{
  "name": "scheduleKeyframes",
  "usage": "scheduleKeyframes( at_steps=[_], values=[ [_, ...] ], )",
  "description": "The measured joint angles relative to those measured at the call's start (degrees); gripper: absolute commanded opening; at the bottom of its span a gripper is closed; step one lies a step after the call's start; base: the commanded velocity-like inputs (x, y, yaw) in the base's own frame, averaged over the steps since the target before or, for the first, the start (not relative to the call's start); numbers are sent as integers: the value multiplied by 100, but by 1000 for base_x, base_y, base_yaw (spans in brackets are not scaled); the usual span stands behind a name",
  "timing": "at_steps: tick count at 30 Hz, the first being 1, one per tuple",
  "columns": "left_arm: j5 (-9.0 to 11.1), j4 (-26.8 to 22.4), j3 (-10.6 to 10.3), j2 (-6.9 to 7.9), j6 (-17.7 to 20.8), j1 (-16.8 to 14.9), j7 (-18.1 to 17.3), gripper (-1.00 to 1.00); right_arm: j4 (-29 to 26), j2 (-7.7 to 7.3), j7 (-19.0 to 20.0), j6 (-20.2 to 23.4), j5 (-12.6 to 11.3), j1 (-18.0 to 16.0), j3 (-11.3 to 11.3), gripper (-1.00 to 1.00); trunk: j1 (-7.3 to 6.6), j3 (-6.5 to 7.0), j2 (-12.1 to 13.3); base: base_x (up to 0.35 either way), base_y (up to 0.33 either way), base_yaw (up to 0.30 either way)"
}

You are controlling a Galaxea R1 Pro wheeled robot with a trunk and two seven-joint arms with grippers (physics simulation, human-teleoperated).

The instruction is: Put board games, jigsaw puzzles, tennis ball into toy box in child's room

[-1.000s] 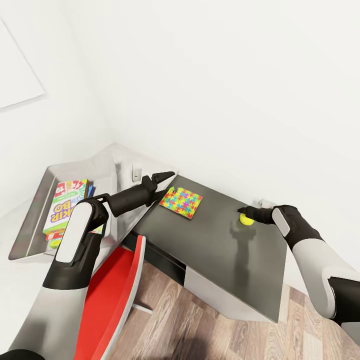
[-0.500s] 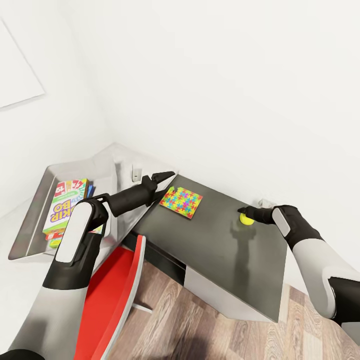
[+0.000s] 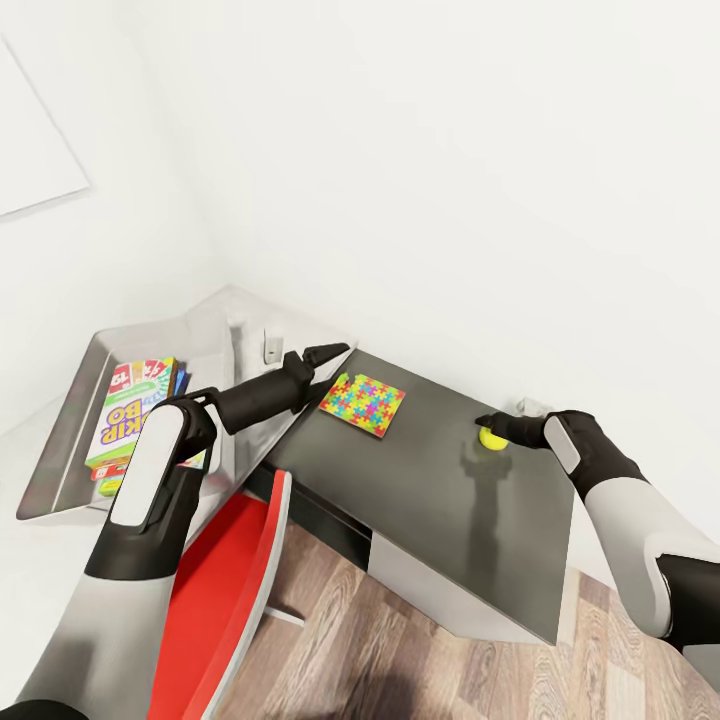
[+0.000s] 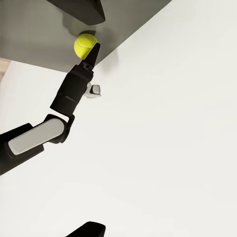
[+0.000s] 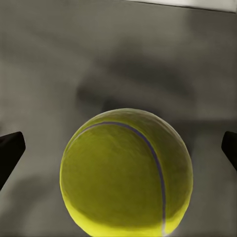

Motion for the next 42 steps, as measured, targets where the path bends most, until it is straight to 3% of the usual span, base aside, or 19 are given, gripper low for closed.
scheduleKeyframes(
  at_steps=[25,26,42],
  values=[
    [0,-15,0,-1,8,32,-10,100,0,-7,-6,6,15,60,-2,100,0,0,0,0,0,0],
    [1,-21,0,-1,8,30,-10,100,0,-7,-6,7,14,66,-2,-100,0,0,0,0,0,0],
    [0,-54,0,-3,9,25,-10,100,0,-6,-4,7,47,88,6,-100,0,0,0,0,0,0]
  ],
)
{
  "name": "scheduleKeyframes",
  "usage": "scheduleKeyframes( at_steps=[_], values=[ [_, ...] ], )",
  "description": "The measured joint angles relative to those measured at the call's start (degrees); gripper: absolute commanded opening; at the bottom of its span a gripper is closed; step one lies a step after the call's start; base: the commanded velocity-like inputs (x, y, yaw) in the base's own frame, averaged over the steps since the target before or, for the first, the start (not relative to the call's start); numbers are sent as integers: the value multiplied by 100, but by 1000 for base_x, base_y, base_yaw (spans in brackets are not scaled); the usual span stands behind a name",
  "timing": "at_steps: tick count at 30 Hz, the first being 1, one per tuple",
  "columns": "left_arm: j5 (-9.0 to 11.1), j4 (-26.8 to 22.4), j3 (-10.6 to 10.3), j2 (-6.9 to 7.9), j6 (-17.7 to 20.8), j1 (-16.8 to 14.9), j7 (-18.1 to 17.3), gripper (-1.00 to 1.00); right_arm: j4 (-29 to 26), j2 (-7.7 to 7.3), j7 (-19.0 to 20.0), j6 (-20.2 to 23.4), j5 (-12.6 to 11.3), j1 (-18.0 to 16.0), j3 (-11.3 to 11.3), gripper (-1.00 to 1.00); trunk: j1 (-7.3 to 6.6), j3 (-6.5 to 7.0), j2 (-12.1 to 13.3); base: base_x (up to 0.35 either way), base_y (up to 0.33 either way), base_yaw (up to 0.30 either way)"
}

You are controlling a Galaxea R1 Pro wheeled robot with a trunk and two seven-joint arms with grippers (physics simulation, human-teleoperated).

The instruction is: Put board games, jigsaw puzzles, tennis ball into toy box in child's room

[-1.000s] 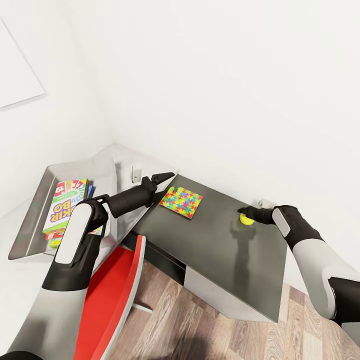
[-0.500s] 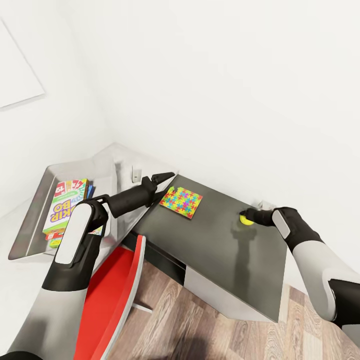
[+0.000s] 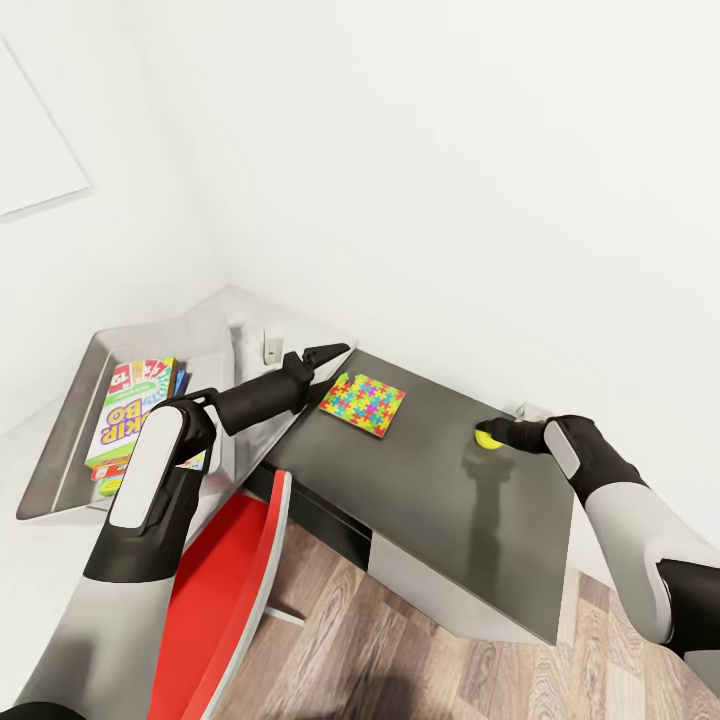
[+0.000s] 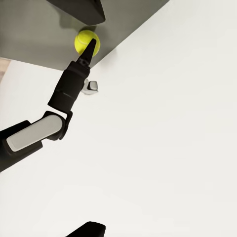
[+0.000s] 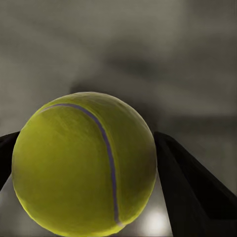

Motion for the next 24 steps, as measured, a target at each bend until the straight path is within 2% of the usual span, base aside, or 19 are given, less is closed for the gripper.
scheduleKeyframes(
  at_steps=[11,19,21,24],
  values=[
    [6,-34,0,-3,0,-4,0,100,-27,-10,3,0,-1,2,-3,-100,0,0,0,0,0,0],
    [9,-50,-13,-13,0,6,-8,100,-256,-36,27,56,-6,96,-10,-100,0,0,0,0,0,0],
    [8,-65,-109,-16,-2,20,-17,100,-440,-47,34,76,-11,178,-15,-100,0,0,0,0,0,0],
    [2,-85,-406,-17,-21,40,-29,100,-949,-65,44,179,-28,427,-24,-100,0,0,0,0,0,0]
  ],
)
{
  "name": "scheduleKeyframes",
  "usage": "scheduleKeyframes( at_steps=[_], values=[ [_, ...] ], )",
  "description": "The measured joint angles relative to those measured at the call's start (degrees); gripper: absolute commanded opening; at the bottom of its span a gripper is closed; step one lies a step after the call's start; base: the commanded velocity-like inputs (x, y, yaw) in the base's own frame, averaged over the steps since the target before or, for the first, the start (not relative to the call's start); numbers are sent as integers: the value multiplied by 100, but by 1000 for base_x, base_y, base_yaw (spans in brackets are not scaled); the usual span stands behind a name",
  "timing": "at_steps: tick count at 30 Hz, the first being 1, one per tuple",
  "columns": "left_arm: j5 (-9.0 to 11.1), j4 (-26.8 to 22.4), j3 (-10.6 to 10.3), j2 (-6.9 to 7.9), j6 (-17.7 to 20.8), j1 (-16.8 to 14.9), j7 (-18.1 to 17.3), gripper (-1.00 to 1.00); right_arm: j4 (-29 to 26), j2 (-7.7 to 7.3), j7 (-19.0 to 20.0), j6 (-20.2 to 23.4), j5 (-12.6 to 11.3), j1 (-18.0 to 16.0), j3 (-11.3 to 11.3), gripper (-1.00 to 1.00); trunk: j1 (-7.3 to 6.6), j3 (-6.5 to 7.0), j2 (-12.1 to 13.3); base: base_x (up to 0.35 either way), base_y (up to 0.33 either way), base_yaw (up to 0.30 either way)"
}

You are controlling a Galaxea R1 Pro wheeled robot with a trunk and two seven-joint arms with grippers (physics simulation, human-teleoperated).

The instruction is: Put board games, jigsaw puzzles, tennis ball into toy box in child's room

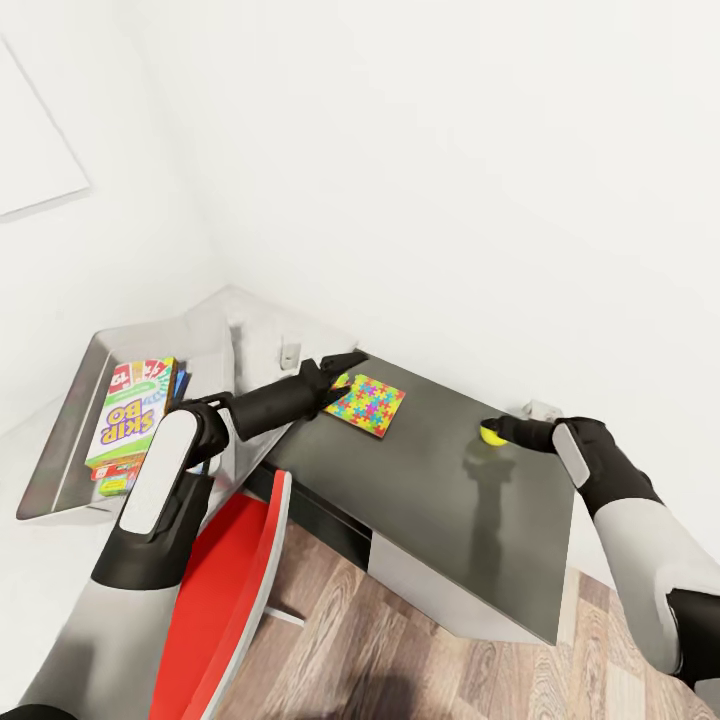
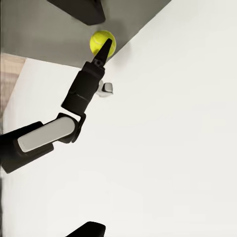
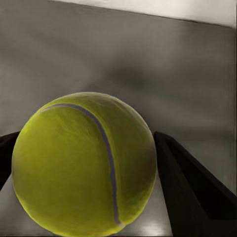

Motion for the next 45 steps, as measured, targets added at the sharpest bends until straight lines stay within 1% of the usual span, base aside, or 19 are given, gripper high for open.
scheduleKeyframes(
  at_steps=[1,2,4,6,7,12,15,16,17,20,23,27,31,32,35,39,42,45],
  values=[
    [-3,0,-3,0,0,0,0,100,-7,0,0,2,0,3,0,-100,0,0,0,0,0,0],
    [-2,-4,-96,-2,-8,4,-1,100,-238,-5,3,78,-8,119,-5,-100,0,0,0,0,0,0],
    [-4,-10,-247,-5,-21,10,0,100,-776,-10,6,294,-26,369,-13,-100,0,0,0,0,0,0],
    [-6,-14,-347,-13,-31,19,0,100,-1412,-10,4,583,-45,642,-18,-100,0,0,0,0,0,0],
    [-8,-13,-349,-13,-31,19,0,100,-1423,-10,4,588,-41,647,-19,-100,0,0,0,0,0,0],
    [-10,-18,-473,-36,-50,192,-17,100,-3172,-1,12,1369,-100,1375,-31,-100,0,0,0,0,0,0],
    [1,-21,-489,-44,-49,280,-61,100,-4078,0,18,1672,-193,1772,-37,-100,0,0,0,0,0,30],
    [7,-21,-487,-43,-48,302,-110,100,-4310,-1,16,1739,-240,1882,-39,-100,0,0,0,0,0,59],
    [6,-21,-487,-43,-48,303,-111,100,-4317,-1,17,1741,-233,1886,-40,-100,0,0,0,0,0,97],
    [15,-23,-465,-10,-44,359,-439,100,-4799,-4,9,1874,-398,2110,-56,-100,0,0,0,0,0,158],
    [16,-22,-421,35,-45,398,-837,100,-5052,-6,10,1944,-499,2228,-69,-100,0,0,0,0,0,214],
    [14,-22,-327,101,-46,450,-1124,100,-5214,-10,10,1988,-562,2300,-77,-100,0,0,0,0,0,246],
    [17,-21,-177,134,-30,531,-1235,100,-5280,-15,10,2005,-586,2330,-82,-100,0,0,0,0,0,263],
    [19,-21,-176,134,-30,532,-1235,100,-5281,-15,10,2005,-586,2330,-82,-100,0,0,0,0,0,267],
    [20,-20,-89,147,-19,584,-1270,100,-5303,-22,13,2014,-594,2342,-89,-100,0,0,0,0,0,270],
    [28,-20,-38,154,-15,615,-1291,100,-5315,-34,20,2025,-605,2350,-165,-100,0,0,0,0,0,273],
    [31,-21,-19,158,-8,630,-1327,100,-5322,-41,97,2066,-615,2355,-360,-100,0,0,0,0,0,276],
    [34,-22,-13,160,1,640,-1370,100,-5329,-59,398,2067,-626,2355,-621,-100,0,2,0,0,0,279]
  ],
)
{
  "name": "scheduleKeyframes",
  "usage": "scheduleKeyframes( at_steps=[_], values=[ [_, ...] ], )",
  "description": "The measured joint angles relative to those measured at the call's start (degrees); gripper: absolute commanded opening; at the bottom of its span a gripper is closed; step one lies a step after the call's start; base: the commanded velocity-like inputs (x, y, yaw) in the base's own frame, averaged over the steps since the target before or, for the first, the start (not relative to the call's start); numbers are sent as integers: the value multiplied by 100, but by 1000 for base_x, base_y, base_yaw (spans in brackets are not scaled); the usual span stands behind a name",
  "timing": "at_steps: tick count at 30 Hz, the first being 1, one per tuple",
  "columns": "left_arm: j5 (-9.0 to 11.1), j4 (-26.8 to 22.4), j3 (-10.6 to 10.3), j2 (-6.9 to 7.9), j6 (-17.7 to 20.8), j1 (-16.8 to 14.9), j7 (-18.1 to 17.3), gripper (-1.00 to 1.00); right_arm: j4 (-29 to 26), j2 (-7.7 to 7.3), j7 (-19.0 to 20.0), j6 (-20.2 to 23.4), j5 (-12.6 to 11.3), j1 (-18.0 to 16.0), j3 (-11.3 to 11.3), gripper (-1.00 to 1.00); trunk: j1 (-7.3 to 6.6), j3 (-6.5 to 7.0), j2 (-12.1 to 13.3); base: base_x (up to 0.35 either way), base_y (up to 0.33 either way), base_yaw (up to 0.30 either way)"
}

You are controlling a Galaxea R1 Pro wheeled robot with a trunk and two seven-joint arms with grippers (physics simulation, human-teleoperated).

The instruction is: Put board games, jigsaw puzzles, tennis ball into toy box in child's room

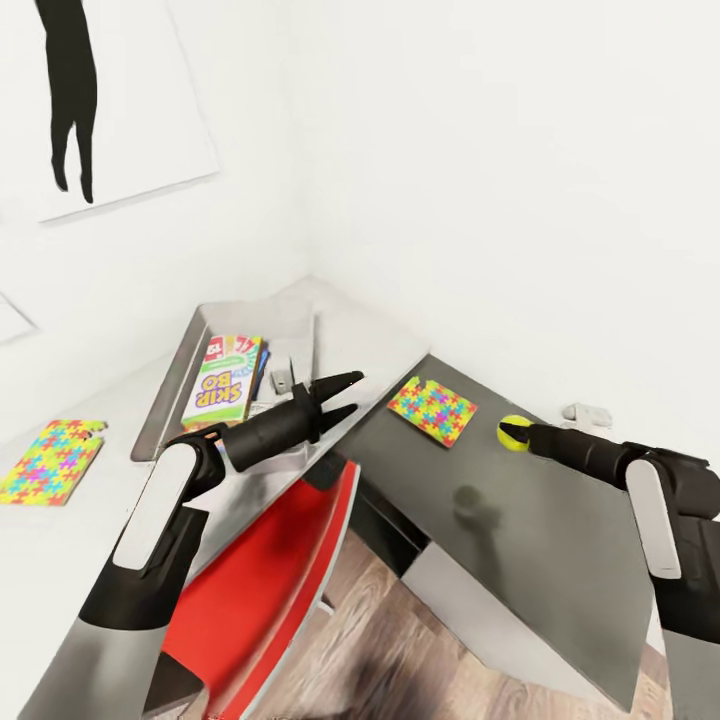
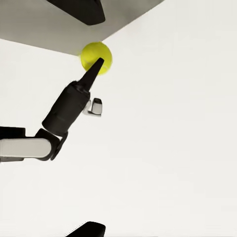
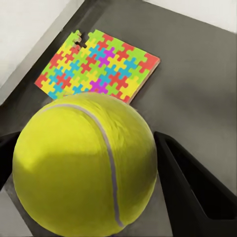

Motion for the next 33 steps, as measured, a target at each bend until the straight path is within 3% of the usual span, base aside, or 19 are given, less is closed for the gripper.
scheduleKeyframes(
  at_steps=[3,6,12,26,33],
  values=[
    [4,0,2,1,5,4,-60,100,0,-60,310,0,0,-1,-205,-100,0,4,0,0,0,282],
    [32,-2,-17,1,9,11,-283,100,1,-278,895,-1,7,2,-535,-100,0,9,0,0,0,283],
    [34,-3,-47,2,4,12,-437,100,1,-450,1324,-1,7,4,-732,-100,0,19,0,0,0,284],
    [25,-3,-126,-13,22,-13,-500,100,88,-491,1478,-3,41,-63,-793,-100,0,47,0,0,0,285],
    [11,-3,-205,11,28,-22,-444,100,527,-482,1017,-1,52,-575,-752,-100,0,61,0,0,0,285]
  ],
)
